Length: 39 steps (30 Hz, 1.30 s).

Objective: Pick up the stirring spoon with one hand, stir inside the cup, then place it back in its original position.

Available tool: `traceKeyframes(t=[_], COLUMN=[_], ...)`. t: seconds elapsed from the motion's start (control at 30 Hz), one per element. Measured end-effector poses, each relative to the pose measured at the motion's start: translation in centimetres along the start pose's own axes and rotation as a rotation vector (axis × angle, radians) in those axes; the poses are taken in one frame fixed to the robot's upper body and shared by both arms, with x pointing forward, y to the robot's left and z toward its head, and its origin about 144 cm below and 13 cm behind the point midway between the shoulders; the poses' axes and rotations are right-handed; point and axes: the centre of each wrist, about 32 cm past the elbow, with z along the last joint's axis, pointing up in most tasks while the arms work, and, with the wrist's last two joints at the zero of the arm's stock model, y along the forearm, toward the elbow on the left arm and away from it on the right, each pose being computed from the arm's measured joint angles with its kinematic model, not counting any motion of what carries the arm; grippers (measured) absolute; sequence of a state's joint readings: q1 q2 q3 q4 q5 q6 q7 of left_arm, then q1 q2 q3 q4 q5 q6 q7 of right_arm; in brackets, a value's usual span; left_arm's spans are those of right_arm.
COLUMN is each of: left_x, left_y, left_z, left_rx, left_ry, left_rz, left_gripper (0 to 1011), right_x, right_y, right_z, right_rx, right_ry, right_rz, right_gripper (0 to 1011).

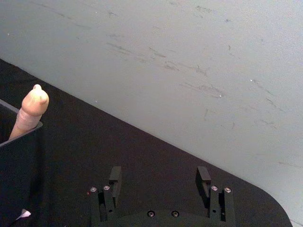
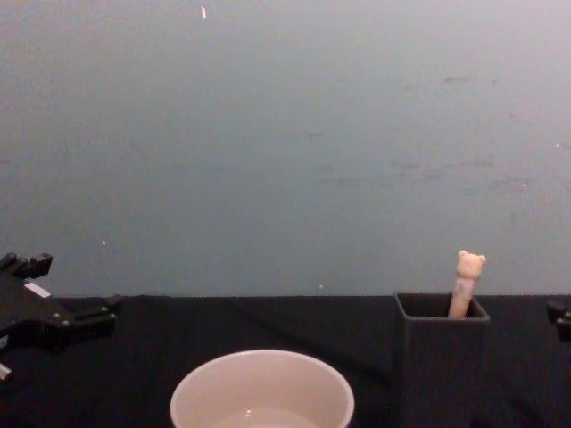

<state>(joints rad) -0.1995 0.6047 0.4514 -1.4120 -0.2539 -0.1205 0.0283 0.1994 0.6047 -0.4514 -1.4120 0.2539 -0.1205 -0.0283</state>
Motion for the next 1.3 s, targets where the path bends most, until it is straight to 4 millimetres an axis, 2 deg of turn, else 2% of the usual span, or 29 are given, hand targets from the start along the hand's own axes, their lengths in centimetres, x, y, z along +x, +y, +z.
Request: traceKeyframes(t=[1.3], left_x=[0.00], left_y=[0.00], left_z=[0.00], left_rx=[0.000], left_ry=[0.000], left_rz=[0.000], left_gripper=[1001], right_x=[0.00], right_y=[0.00], right_z=[0.00], right_rx=[0.000], right_ry=[0.000], right_rz=[0.000], right_gripper=[1002])
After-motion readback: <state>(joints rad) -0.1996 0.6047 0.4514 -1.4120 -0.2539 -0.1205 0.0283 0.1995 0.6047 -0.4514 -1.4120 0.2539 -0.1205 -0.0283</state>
